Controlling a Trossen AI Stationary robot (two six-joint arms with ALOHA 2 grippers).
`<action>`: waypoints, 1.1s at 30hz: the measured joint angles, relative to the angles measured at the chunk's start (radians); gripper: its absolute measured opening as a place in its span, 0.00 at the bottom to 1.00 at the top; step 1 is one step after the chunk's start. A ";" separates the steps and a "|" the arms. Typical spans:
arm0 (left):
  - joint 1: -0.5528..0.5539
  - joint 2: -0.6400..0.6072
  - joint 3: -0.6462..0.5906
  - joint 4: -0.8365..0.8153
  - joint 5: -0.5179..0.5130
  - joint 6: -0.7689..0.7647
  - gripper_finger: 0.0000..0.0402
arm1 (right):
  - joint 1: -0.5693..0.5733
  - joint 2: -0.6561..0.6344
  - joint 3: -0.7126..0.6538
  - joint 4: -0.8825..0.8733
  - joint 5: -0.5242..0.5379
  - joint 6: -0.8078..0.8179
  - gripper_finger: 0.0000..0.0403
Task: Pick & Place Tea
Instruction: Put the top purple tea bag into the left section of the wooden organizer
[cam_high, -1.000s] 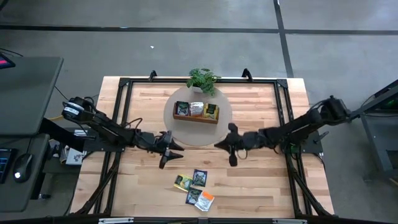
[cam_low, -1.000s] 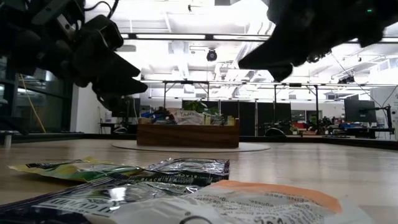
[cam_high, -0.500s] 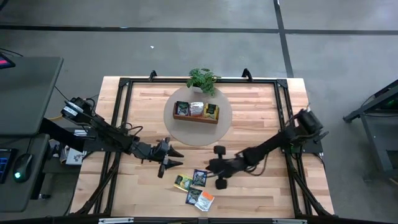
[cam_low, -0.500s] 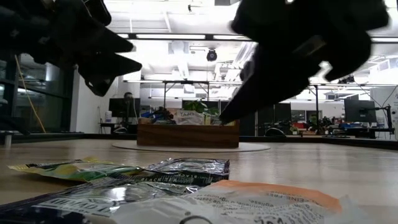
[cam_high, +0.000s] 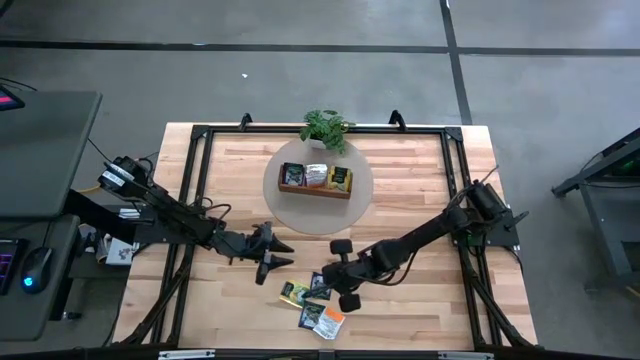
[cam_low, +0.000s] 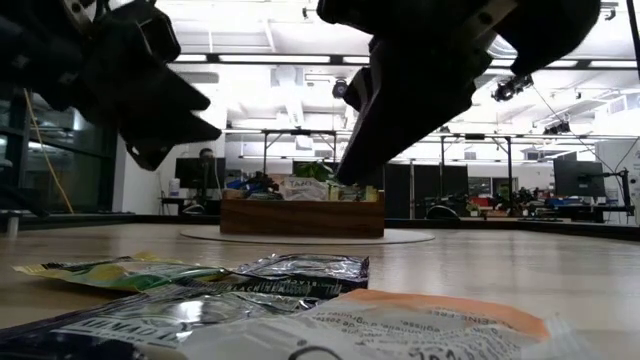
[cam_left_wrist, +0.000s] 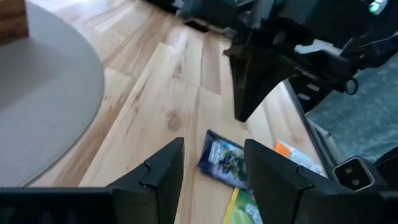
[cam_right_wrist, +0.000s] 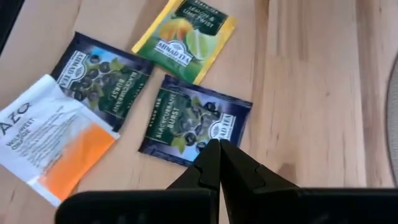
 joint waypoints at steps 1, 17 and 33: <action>0.000 0.000 0.000 -0.007 -0.007 -0.003 0.41 | 0.000 0.000 0.000 -0.006 -0.003 0.000 0.00; 0.000 0.131 0.077 -0.013 0.022 -0.127 0.41 | -0.008 0.071 0.000 0.043 -0.013 -0.027 0.00; 0.000 0.304 0.211 -0.035 0.040 -0.049 0.41 | -0.047 0.090 0.000 0.162 -0.078 -0.113 0.00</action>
